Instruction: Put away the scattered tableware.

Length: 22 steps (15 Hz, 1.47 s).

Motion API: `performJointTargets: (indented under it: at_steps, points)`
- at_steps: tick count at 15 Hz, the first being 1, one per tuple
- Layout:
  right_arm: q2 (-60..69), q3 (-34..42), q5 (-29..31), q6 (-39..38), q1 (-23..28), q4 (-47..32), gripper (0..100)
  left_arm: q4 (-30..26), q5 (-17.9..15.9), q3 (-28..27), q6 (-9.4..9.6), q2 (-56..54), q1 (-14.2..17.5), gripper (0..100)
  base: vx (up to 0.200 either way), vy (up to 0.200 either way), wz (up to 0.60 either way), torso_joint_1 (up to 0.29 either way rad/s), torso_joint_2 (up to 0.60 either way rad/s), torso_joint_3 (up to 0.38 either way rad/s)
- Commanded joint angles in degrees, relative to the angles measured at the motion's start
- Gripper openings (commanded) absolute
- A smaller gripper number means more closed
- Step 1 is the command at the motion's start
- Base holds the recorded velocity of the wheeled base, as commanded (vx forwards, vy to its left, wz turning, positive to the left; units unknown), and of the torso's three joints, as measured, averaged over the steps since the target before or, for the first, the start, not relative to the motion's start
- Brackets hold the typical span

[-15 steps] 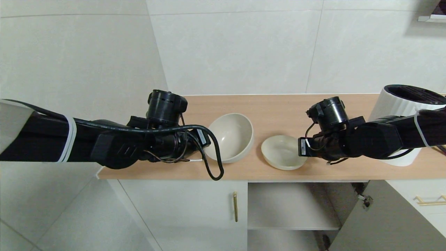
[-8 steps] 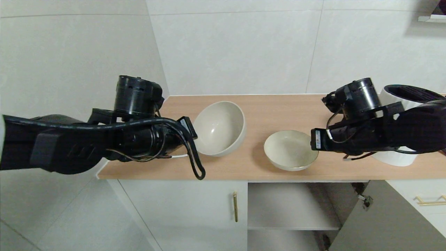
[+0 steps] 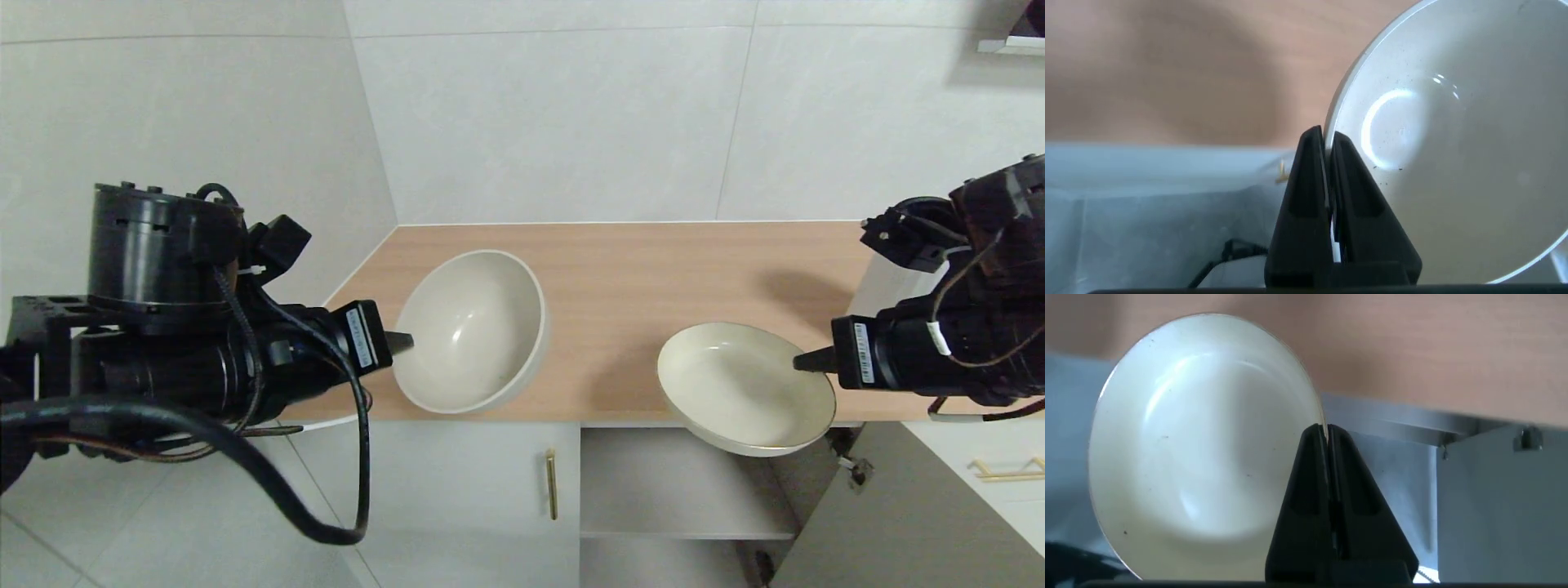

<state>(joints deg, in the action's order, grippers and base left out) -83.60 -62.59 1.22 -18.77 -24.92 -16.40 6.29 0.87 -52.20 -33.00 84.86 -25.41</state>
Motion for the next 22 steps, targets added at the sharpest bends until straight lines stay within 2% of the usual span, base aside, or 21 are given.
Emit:
performJointTargets:
  at_steps: [1,6,13,22]
  points:
    - [4.8,3.1,-0.3,0.2,0.0,0.1,0,-0.1,0.0,1.3,0.04,-2.4,0.0,0,0.0,0.0,0.0,0.0,0.0,0.0]
    - [5.1,5.5,0.1,0.6,0.1,0.1,0,-0.1,-0.1,2.9,-0.05,-2.1,-0.2,0,0.0,0.0,0.0,0.0,0.0,0.0]
    - [3.8,5.9,0.2,0.9,0.3,0.2,0,-0.1,-0.4,3.0,-0.05,-0.5,-0.7,0,-0.2,0.0,0.0,0.0,0.0,0.004]
    - [1.0,6.0,0.1,0.8,1.5,1.5,0,-0.1,-0.3,3.0,0.04,-0.3,-0.7,0,0.0,0.0,0.0,0.0,0.0,0.0]
